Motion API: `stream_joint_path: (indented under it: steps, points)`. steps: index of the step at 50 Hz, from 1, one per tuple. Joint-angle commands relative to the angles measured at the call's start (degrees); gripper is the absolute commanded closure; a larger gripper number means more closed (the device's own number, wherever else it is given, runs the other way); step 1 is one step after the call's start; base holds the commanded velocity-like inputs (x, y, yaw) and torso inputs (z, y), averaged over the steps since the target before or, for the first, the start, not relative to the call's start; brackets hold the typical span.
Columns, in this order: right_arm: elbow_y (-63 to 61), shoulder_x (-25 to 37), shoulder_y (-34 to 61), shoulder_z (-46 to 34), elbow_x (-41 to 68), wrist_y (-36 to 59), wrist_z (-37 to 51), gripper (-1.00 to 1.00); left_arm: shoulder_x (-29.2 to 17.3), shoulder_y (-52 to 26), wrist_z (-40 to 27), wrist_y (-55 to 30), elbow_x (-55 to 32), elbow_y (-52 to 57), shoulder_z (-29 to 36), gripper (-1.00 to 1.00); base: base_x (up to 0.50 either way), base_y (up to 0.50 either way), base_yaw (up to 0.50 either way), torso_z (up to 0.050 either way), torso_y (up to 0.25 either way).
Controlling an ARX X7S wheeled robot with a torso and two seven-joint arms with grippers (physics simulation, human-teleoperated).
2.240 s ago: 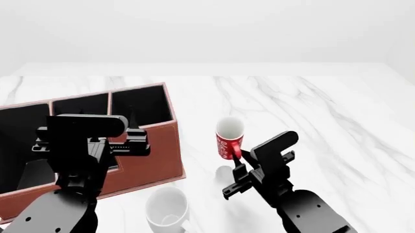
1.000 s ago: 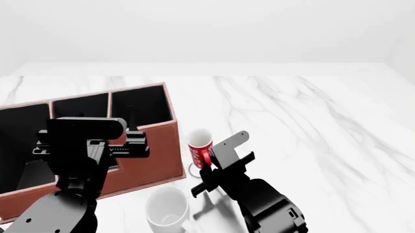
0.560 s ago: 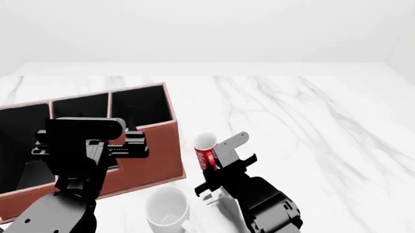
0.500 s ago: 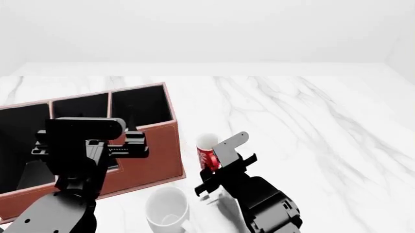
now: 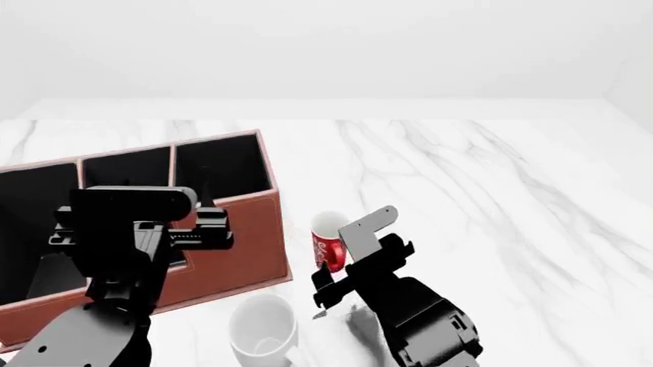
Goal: Pick up the red mug and place it to the right of the caddy.
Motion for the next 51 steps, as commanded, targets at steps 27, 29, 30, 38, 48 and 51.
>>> stream_joint_path:
  steps: [27, 29, 30, 38, 48, 51]
  points:
    - [-71.31, 6.63, -25.68, 49.88, 29.0, 7.23, 3.14, -1.0, -0.54, -0.84, -1.03, -0.5, -0.59, 0.02, 0.79, -1.0, 0.0, 0.0, 0.0, 0.0, 0.0]
    - [-70.72, 4.6, -28.86, 51.89, 29.39, 3.28, 1.17, -1.0, -0.65, -0.29, -0.94, 0.09, -0.64, 0.14, 0.37, -1.0, 0.0, 0.0, 0.0, 0.0, 0.0]
    - [-71.65, 3.84, -28.44, 51.86, 27.71, 2.19, 2.51, -1.0, -0.75, 0.02, -0.77, 0.67, -0.49, -0.27, 0.37, -1.0, 0.0, 0.0, 0.0, 0.0, 0.0]
    - [-72.15, 3.96, -29.99, 50.81, 27.16, -0.68, 0.17, -1.0, -0.87, 0.9, -0.93, 1.47, -0.14, -0.81, 0.8, -1.0, 0.0, 0.0, 0.0, 0.0, 0.0]
    - [-71.83, 4.79, -29.88, 50.02, 27.71, -0.62, 0.23, -1.0, -1.09, 0.53, -1.15, 1.15, -0.33, -0.78, 1.02, -1.0, 0.0, 0.0, 0.0, 0.0, 0.0]
    - [-71.75, 4.99, -29.94, 49.45, 27.32, -0.77, 0.19, -1.0, -1.19, 0.4, -1.3, 0.8, -0.51, -0.45, 0.93, -1.0, 0.0, 0.0, 0.0, 0.0, 0.0]
